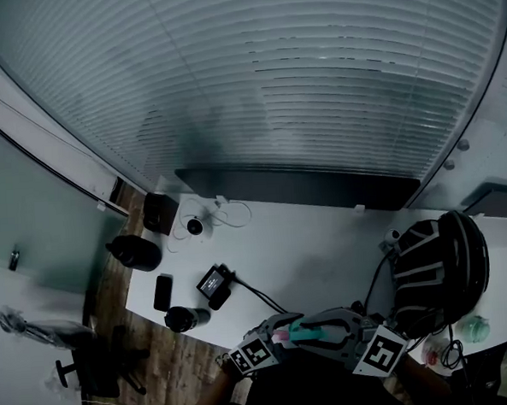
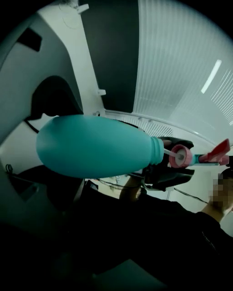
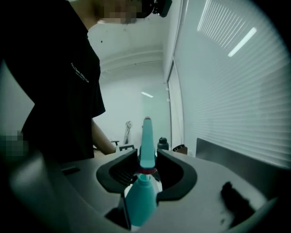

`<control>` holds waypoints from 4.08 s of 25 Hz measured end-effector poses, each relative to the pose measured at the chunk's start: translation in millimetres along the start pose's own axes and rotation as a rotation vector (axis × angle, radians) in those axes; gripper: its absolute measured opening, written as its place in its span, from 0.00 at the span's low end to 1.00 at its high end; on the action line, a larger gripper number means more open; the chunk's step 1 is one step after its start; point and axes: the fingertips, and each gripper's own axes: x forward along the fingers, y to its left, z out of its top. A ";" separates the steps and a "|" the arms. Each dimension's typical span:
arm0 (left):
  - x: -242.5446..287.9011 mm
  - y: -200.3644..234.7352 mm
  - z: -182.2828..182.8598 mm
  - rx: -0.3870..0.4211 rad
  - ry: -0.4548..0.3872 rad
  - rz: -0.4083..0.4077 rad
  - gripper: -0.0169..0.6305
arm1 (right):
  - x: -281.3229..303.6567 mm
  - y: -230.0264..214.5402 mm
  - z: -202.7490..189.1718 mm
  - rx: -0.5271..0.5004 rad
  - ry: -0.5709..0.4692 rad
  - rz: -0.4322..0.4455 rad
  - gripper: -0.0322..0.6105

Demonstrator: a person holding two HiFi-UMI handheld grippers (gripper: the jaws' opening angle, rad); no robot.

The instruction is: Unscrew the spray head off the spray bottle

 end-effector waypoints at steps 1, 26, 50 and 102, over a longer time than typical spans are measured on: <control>1.8 9.6 -3.4 -0.004 -0.002 0.048 0.62 | -4.2 -6.1 5.0 0.022 -0.034 -0.030 0.26; 73.9 214.4 -84.0 -0.151 0.059 0.618 0.62 | -111.4 -71.4 -25.1 0.278 -0.259 -0.504 0.26; 56.4 179.8 -102.1 -0.105 0.064 0.565 0.62 | -95.3 -69.3 -46.9 0.344 -0.257 -0.483 0.26; -47.9 32.1 -23.8 -0.087 -0.223 0.646 0.03 | -47.5 -49.6 -120.8 0.314 -0.174 -0.407 0.26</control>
